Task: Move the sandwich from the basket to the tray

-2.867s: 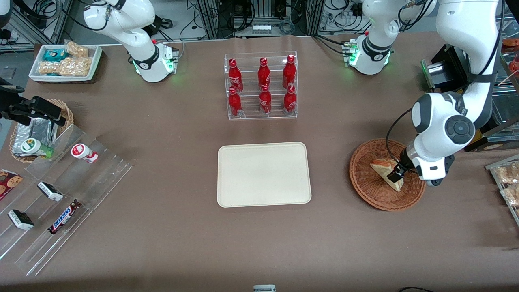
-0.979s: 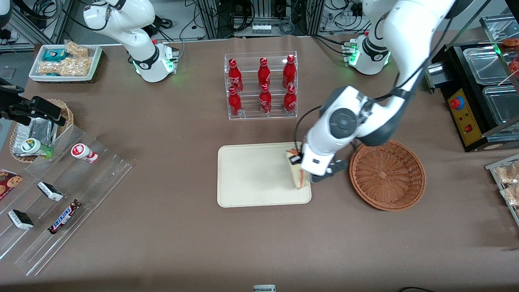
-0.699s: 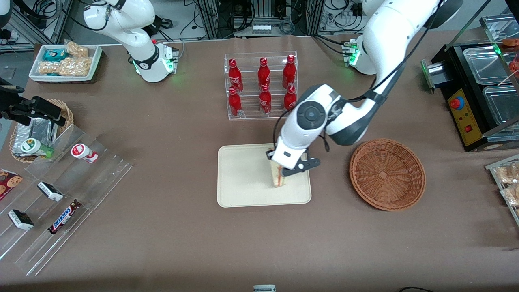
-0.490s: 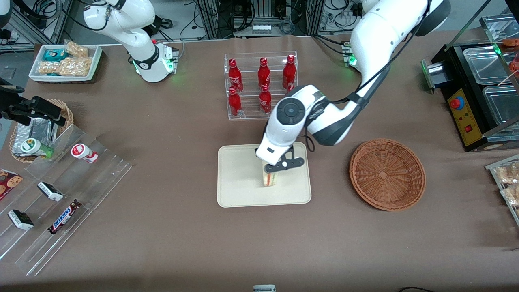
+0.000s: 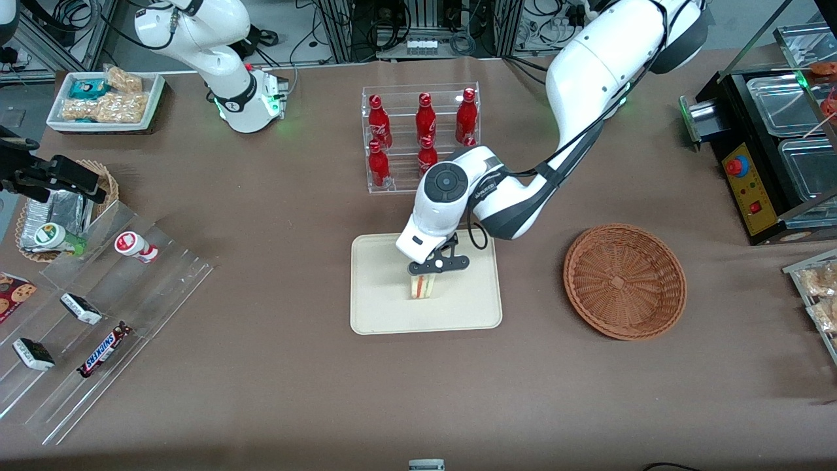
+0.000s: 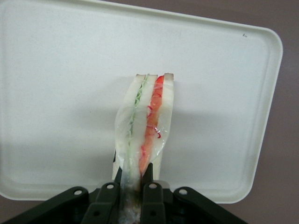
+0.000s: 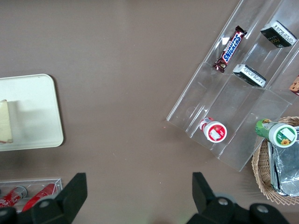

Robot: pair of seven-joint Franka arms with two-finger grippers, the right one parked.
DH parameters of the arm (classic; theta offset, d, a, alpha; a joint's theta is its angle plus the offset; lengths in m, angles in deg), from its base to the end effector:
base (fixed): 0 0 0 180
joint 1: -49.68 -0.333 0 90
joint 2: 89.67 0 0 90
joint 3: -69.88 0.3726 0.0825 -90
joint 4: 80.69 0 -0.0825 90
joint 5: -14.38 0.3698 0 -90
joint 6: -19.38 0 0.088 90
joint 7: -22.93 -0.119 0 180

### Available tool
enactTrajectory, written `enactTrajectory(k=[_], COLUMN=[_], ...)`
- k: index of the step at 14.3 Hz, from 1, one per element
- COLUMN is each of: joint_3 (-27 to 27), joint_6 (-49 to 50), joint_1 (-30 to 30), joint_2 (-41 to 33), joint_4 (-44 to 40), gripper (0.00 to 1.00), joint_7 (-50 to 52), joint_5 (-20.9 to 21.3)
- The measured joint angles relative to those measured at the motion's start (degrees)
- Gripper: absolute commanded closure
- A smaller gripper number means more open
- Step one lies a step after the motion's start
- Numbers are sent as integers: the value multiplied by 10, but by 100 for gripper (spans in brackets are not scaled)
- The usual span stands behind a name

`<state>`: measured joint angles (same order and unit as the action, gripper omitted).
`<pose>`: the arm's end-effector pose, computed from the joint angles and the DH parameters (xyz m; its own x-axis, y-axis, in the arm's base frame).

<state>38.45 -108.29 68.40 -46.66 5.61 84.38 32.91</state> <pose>0.5489 -0.4997 0.3134 0.9889 0.1435 -0.0384 0.1473 -0.9812 0.1248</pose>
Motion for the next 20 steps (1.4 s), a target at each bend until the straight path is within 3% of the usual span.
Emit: enactTrajectory(k=[1, 6, 9, 15, 20], joint_3=[1, 0, 2, 3, 3], joint_6=[-3, -2, 50, 192, 270], joint_1=[0, -1, -7, -98, -150], joint_2=[4, 1, -33, -101, -133], joint_4=[0, -19, -36, -37, -29], gripper=[0, 0, 0, 0, 0], joint_7=[0, 0, 1, -11, -119], joint_5=[1, 34, 36, 37, 35])
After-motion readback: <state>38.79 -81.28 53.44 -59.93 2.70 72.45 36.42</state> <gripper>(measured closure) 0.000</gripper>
